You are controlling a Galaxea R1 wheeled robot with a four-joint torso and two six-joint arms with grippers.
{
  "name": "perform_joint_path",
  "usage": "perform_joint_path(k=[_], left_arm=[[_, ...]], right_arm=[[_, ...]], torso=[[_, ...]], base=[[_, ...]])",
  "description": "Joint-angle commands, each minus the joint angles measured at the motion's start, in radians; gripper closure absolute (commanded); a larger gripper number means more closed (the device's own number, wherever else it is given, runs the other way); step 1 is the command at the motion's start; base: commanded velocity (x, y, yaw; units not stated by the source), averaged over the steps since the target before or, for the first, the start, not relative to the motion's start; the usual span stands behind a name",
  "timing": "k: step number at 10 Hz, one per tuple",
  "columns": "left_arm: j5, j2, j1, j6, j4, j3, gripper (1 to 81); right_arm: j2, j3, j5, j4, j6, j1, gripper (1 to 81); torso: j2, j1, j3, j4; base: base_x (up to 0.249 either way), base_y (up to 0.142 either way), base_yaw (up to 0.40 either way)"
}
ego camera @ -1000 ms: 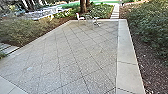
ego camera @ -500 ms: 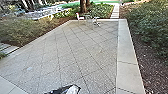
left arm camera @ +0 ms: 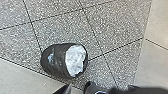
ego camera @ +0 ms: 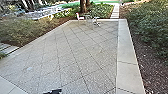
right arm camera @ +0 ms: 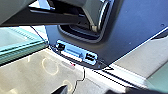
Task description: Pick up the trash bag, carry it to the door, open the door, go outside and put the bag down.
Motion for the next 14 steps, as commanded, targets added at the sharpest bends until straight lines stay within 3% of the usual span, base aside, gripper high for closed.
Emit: perform_joint_path(k=[1,3,5,6,7,8,9,11,13,14], left_arm=[[0.061,-0.001,-0.006,0.010,0.002,-0.008,1.0],[0.045,0.067,0.161,0.019,0.083,-0.018,1.0],[-0.022,0.142,0.330,0.019,0.211,-0.070,1.0],[-0.043,0.159,0.383,0.019,0.242,-0.084,1.0],[-0.047,0.165,0.434,0.021,0.271,-0.085,1.0],[-0.050,0.170,0.494,0.021,0.297,-0.084,1.0],[-0.053,0.180,0.546,0.021,0.326,-0.081,1.0],[-0.056,0.222,0.641,0.019,0.398,-0.087,1.0],[-0.079,0.248,0.709,0.019,0.464,-0.088,1.0],[-0.082,0.255,0.727,0.019,0.473,-0.088,1.0]], right_arm=[[0.036,0.026,-0.064,0.000,0.000,0.006,1.0],[0.036,0.026,-0.063,0.000,0.000,0.006,1.0],[0.037,0.026,-0.063,-0.002,0.000,0.006,1.0],[0.037,0.026,-0.064,0.000,0.000,0.006,1.0],[0.036,0.026,-0.063,-0.002,0.000,0.006,1.0],[0.036,0.026,-0.063,-0.002,0.000,0.008,1.0],[0.036,0.023,-0.063,0.000,0.003,0.009,1.0],[0.036,0.021,-0.063,0.000,0.003,0.009,1.0],[0.034,0.021,-0.064,0.000,0.004,0.014,1.0],[0.034,0.021,-0.063,0.000,0.004,0.014,1.0]], torso=[[0.000,0.000,0.079,0.000],[0.000,0.000,0.137,0.035],[0.000,0.000,0.202,0.051],[0.000,0.000,0.233,0.070],[0.000,0.000,0.240,0.039],[0.000,-0.001,0.265,0.030],[-0.001,-0.002,0.280,-0.009],[-0.001,-0.002,0.313,-0.041],[-0.002,-0.003,0.355,-0.098],[-0.002,-0.003,0.378,-0.128]], base=[[0.000,0.000,0.000],[0.000,0.000,0.000],[0.000,0.000,0.000],[0.000,0.000,0.000],[0.000,0.000,0.000],[0.000,0.000,0.000],[0.000,0.000,0.000],[0.000,0.000,0.000],[0.000,0.000,0.000],[0.000,0.000,0.000]])
